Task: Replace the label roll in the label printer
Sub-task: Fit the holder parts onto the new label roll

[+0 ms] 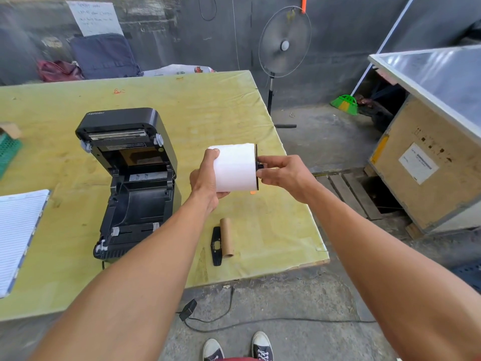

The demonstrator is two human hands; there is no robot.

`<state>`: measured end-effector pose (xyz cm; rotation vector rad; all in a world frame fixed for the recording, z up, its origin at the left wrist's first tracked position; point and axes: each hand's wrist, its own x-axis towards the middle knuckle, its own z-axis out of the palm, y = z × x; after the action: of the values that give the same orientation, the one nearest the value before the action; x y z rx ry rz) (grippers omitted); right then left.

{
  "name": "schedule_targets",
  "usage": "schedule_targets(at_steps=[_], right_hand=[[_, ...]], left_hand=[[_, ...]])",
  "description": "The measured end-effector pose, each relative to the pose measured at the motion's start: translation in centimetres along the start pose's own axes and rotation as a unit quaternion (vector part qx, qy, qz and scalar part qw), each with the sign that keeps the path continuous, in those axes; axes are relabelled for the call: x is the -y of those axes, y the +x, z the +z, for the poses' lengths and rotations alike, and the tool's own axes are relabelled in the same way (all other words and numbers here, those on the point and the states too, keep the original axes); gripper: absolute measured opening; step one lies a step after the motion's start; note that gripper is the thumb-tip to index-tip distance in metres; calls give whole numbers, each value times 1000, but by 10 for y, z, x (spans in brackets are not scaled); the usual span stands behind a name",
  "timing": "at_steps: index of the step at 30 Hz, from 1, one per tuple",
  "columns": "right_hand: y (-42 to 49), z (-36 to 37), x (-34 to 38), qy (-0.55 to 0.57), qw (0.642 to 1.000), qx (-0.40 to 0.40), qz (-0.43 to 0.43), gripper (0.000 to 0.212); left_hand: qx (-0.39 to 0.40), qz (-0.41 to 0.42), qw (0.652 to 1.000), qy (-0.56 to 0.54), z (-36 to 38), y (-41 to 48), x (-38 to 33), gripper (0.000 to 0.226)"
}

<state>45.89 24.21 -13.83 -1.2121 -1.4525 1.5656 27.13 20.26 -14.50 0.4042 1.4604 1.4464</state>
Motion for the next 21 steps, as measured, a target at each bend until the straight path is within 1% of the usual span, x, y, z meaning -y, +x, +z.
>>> schedule_targets(at_steps=[3,5,9,11,12,13,14,16,17,18,19,21], right_hand=[[0,-5,0,17,1000,-5,3,47],[1,-6,-2,44,999,-10,10,38],[3,-1,-8,31,999,-35,14,23],[3,6,-9,28,998,-48,32,18],[1,10,-8,31,997,-49,56,21],[-1,15,-7,37,995,-40,85,30],[-2,20,-6,44,992,-21,115,44],[-6,33,-6,59,985,18,163,80],[-7,40,-7,72,981,23,181,94],[-7,46,-8,85,977,17,193,101],[-7,52,-9,99,974,2,202,102],[-5,60,-12,130,968,-45,210,94]], left_hand=[[-1,4,1000,-2,2,-2,0,44],[-7,7,1000,-4,3,-3,0,43],[-31,13,999,-8,6,-6,5,40],[-50,16,998,-16,5,-7,10,38],[-59,16,998,-21,4,-8,13,37],[-67,16,997,-26,3,-9,16,36],[-74,14,997,-33,2,-11,19,36],[-85,14,995,-41,1,-14,27,38],[-89,16,995,-40,0,-15,31,39],[-89,19,995,-41,-1,-17,34,40],[-85,22,995,-42,-2,-18,36,38],[-79,27,996,-42,-3,-19,38,33]])
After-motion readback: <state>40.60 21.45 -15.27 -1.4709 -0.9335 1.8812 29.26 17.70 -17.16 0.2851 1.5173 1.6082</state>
